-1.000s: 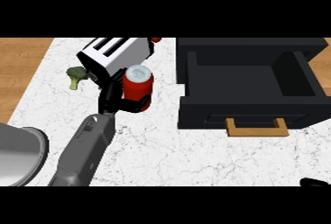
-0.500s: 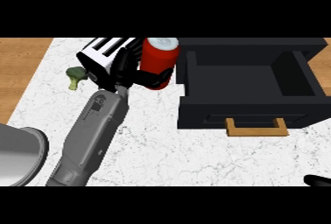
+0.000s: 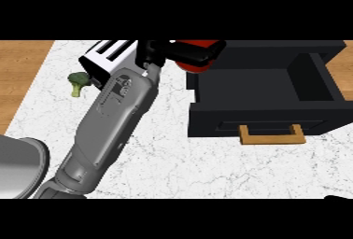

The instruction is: Pick up the can, place it into the drawer and close the drawer

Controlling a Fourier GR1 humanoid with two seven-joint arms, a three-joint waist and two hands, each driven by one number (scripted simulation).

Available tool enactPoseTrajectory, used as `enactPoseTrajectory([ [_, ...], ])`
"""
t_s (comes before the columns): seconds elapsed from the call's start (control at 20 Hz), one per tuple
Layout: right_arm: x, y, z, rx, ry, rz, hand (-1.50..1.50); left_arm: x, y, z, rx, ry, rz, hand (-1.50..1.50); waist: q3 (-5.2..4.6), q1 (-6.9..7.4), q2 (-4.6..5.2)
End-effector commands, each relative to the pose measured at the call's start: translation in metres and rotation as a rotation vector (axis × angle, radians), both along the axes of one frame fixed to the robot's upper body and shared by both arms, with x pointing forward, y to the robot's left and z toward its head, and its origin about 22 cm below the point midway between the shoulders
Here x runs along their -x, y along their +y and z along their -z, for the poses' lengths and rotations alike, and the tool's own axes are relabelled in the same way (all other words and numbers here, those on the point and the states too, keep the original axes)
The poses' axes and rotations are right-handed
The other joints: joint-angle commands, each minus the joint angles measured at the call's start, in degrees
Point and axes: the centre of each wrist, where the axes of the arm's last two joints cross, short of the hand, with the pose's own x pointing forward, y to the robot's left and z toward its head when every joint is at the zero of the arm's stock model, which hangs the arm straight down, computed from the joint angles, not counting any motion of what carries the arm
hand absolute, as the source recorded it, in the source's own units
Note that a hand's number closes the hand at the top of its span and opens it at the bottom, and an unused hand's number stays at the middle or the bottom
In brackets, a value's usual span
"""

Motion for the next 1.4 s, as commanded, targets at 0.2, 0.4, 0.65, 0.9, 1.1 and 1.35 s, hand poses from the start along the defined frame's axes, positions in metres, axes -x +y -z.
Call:
enactPoseTrajectory([
  [0.2,-0.017,0.005,-0.001,0.003,-0.002,-0.003,-1.5,-0.008,-0.051,-0.072,-0.031,0.011,-0.003,1.5,0.02,-1.0,0.4],
  [0.4,-0.006,-0.005,-0.014,-0.007,-0.029,0.003,-1.5,-0.013,-0.053,-0.069,-0.06,0.028,0.017,1.5,0.01,-0.65,0.22],
  [0.65,-0.012,-0.007,-0.006,-0.007,-0.026,-0.023,-1.5,-0.014,-0.077,-0.089,-0.108,0.036,-0.01,1.5,0.08,-2.16,0.51],
  [0.9,-0.016,-0.007,-0.019,-0.013,-0.03,-0.042,-1.5,-0.021,-0.079,-0.073,-0.135,0.042,-0.032,1.5,0.12,-3.64,0.81],
  [1.1,-0.025,0.005,-0.012,0.004,-0.016,-0.068,-1.5,-0.019,-0.089,-0.092,-0.149,0.01,-0.056,1.5,0.13,-4.18,1.1],
  [1.35,-0.024,-0.001,-0.017,0.015,-0.023,-0.058,-1.5,-0.027,-0.08,-0.069,-0.158,0.017,-0.153,-1.5,0.17,-4.94,1.26],
])
